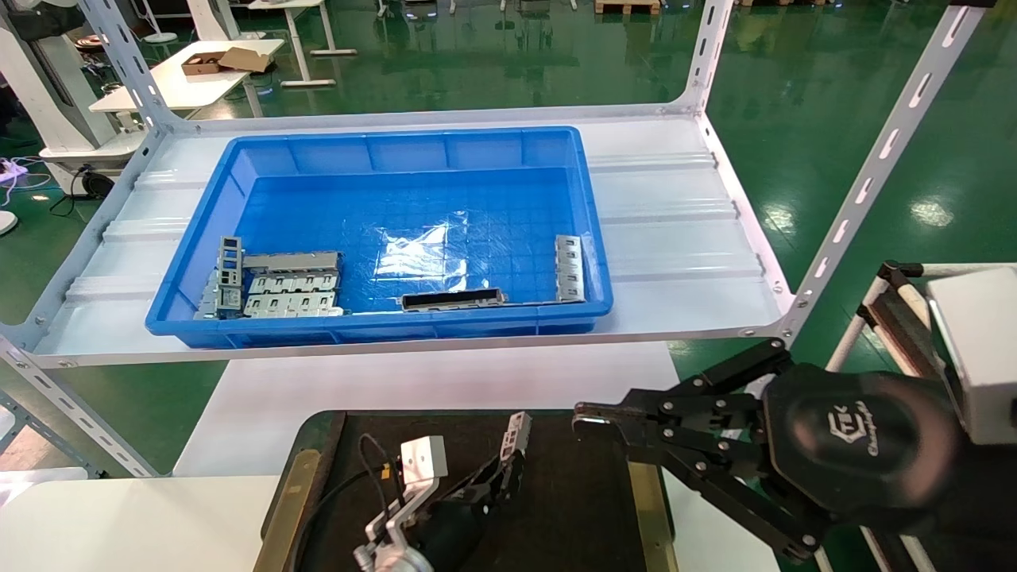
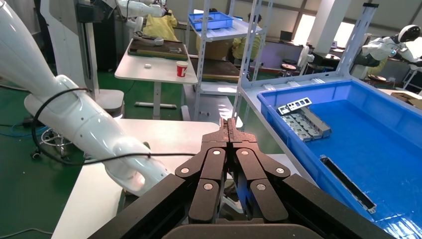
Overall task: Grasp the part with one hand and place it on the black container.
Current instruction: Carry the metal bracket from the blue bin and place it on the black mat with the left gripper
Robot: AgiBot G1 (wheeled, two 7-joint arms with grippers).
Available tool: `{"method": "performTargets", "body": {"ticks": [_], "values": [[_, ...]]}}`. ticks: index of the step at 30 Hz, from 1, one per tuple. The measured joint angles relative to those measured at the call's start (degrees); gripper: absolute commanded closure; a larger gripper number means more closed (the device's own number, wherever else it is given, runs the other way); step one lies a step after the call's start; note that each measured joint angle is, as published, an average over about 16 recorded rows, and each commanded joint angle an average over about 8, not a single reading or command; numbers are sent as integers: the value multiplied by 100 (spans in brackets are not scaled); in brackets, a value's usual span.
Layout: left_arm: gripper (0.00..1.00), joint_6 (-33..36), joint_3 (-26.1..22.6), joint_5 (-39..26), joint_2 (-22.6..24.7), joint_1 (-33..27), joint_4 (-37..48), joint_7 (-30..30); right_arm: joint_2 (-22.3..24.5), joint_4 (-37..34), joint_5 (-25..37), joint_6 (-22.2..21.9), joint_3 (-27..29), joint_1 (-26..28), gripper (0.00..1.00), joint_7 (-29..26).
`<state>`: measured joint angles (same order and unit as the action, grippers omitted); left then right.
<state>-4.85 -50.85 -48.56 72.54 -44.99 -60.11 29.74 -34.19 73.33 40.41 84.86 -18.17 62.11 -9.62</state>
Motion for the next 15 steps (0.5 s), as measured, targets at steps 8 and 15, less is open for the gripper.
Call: {"method": "performTargets", "body": {"ticks": [8, 15], "values": [[100, -294, 74, 0, 388, -98, 535, 115, 1, 0, -1, -1, -2, 0, 100, 1], [100, -361, 81, -75, 478, -126, 774, 256, 1, 0, -2, -1, -3, 1, 100, 2]]}}
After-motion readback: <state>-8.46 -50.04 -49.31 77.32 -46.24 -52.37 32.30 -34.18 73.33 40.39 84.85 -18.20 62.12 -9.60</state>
